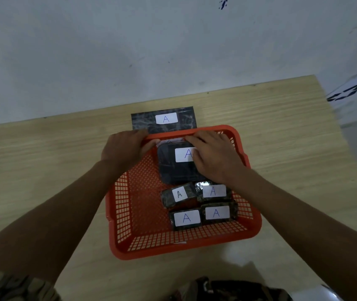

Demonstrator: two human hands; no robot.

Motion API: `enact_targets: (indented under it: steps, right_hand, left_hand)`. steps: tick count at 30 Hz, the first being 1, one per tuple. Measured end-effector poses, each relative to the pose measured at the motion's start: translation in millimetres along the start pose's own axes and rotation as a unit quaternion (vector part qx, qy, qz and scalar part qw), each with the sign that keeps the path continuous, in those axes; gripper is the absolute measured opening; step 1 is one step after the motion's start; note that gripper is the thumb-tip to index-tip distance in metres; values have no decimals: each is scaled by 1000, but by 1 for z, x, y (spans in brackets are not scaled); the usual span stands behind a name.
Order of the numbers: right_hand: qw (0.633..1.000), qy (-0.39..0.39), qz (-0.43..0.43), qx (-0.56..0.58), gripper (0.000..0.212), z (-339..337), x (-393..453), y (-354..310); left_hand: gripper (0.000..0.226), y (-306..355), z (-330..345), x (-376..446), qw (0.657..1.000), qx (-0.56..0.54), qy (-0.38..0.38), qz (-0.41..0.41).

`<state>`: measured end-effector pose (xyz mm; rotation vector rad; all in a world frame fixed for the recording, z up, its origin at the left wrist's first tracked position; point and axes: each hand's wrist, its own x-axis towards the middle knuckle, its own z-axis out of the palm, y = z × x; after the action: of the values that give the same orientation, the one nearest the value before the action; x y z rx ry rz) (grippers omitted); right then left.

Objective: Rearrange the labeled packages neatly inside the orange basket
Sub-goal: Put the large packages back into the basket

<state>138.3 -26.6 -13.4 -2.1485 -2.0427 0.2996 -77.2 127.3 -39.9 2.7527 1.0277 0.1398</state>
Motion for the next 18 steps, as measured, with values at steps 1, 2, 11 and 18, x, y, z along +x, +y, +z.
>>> enact_targets:
  steps: [1,2,11,18]
  right_hand:
    - [1000,21,-2,-2,45,5,-4,-3]
    - [999,35,-5,3,46,9,-6,-5]
    - [998,-2,-12,-61,55,32,-13,-5]
    - [1000,13,-17,-15,42,38,-20,1]
  left_hand:
    - [43,0,0,0,1000,2,0,0]
    - [42,0,0,0,1000,2,-1,0]
    - [46,-2,2,0,1000,-8,8,1]
    - [49,-2,2,0,1000,-13,5,-3]
